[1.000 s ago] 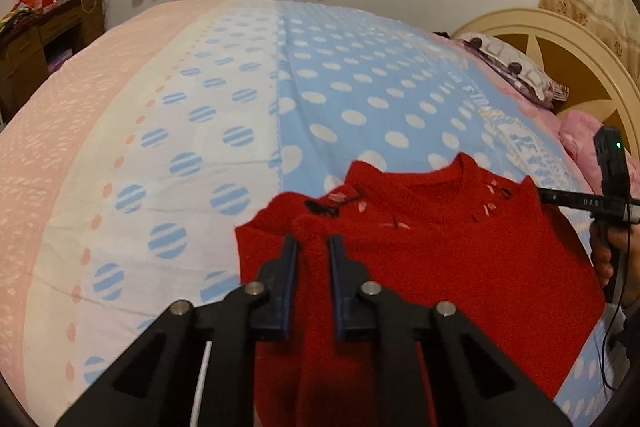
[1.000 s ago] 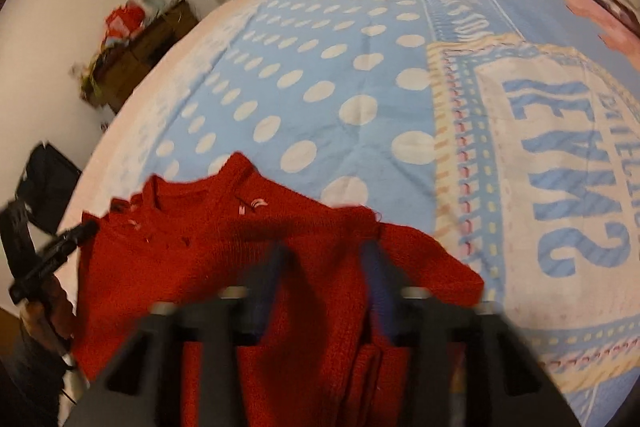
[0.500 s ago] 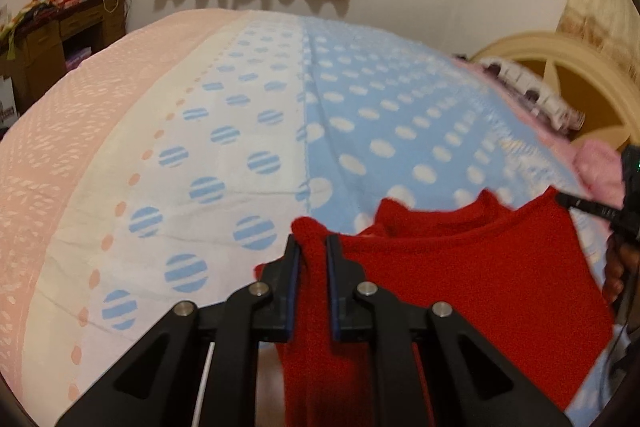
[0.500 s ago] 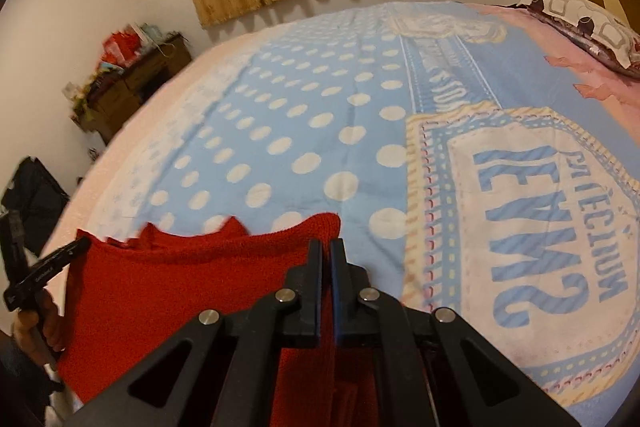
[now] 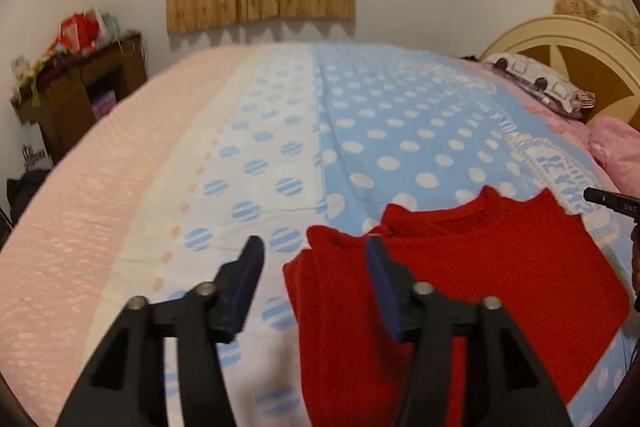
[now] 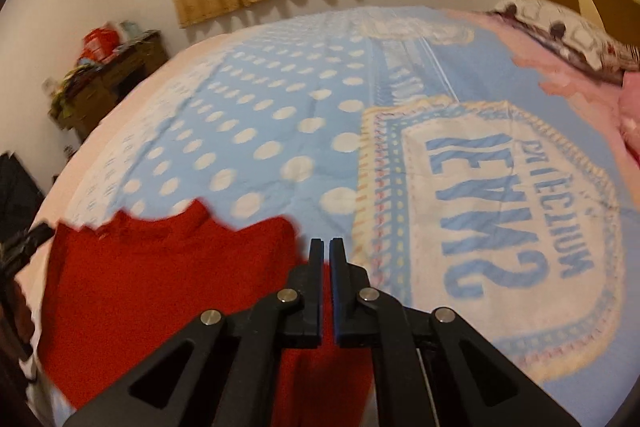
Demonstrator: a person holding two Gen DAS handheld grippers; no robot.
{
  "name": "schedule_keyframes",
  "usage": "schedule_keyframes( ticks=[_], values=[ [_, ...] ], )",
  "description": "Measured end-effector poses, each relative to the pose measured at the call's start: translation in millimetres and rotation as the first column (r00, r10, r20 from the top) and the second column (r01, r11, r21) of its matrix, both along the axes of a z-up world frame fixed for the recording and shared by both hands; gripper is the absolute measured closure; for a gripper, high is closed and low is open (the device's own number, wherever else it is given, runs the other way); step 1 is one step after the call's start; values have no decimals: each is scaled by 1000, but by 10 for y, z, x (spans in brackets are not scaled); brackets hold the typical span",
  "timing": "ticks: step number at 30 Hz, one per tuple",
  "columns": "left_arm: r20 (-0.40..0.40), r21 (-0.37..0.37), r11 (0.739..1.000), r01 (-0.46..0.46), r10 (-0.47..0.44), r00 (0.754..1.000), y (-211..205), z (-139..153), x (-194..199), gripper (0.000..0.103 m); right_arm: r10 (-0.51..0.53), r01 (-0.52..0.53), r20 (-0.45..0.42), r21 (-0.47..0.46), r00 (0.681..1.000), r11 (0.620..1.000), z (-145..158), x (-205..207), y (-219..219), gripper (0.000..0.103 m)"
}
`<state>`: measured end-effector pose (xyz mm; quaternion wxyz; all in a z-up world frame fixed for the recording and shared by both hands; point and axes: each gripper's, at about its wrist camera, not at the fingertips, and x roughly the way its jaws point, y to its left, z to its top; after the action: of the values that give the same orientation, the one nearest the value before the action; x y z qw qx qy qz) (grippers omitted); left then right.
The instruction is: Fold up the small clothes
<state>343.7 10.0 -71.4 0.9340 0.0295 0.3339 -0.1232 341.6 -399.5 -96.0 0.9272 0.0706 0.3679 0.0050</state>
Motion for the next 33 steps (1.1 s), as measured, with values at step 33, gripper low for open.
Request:
schedule_keyframes(
  ticks=[33],
  values=[
    [-163,16,1000,-20,23,986,-18,-628,-801,21,188,-190,-43,-72,981,979,-358,-1130,841,100]
  ],
)
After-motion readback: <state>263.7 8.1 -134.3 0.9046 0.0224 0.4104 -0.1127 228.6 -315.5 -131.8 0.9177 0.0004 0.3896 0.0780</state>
